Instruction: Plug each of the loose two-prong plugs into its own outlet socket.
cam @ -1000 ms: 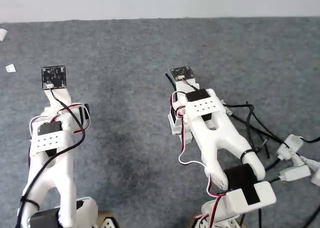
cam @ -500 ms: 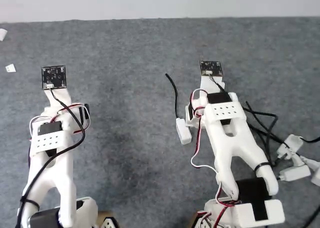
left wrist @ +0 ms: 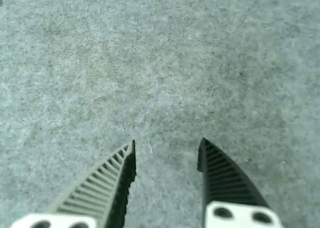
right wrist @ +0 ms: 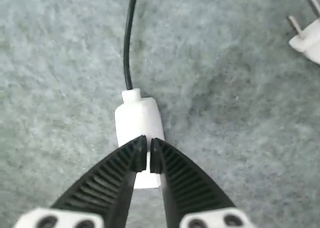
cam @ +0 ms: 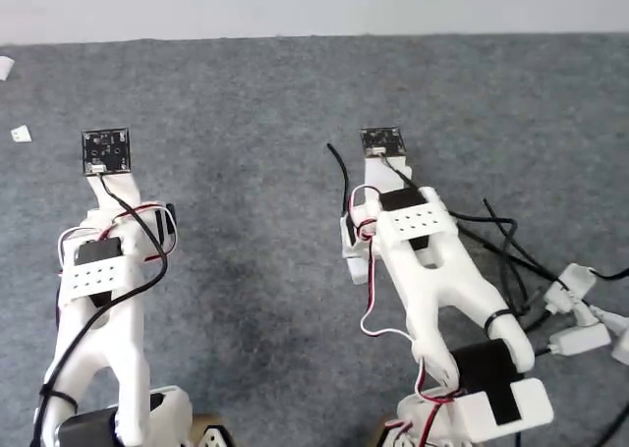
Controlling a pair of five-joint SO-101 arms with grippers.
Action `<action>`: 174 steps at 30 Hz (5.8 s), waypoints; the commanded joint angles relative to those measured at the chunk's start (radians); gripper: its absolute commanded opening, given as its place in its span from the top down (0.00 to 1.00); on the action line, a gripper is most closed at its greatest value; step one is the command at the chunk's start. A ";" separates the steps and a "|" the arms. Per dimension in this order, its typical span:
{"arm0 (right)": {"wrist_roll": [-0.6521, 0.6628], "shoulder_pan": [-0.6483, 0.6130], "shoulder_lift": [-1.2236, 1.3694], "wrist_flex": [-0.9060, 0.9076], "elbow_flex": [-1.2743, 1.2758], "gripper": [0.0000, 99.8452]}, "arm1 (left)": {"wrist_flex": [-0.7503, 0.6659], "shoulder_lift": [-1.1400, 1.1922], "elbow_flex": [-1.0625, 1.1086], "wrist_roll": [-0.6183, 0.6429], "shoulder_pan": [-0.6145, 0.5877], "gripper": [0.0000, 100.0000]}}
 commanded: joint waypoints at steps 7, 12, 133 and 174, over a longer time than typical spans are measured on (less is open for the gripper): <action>0.003 -0.105 -0.022 0.015 0.000 0.99 | -0.028 -0.020 -0.016 -0.009 -0.006 0.80; 0.003 -0.061 -0.079 0.022 -0.008 0.99 | -0.028 -0.020 -0.018 -0.009 -0.006 0.80; 0.612 0.788 -0.329 -0.031 0.488 0.89 | 0.049 0.318 -0.254 -0.009 0.037 0.80; 0.554 0.567 -1.466 0.262 0.428 0.99 | 0.049 0.318 -0.254 -0.009 0.037 0.80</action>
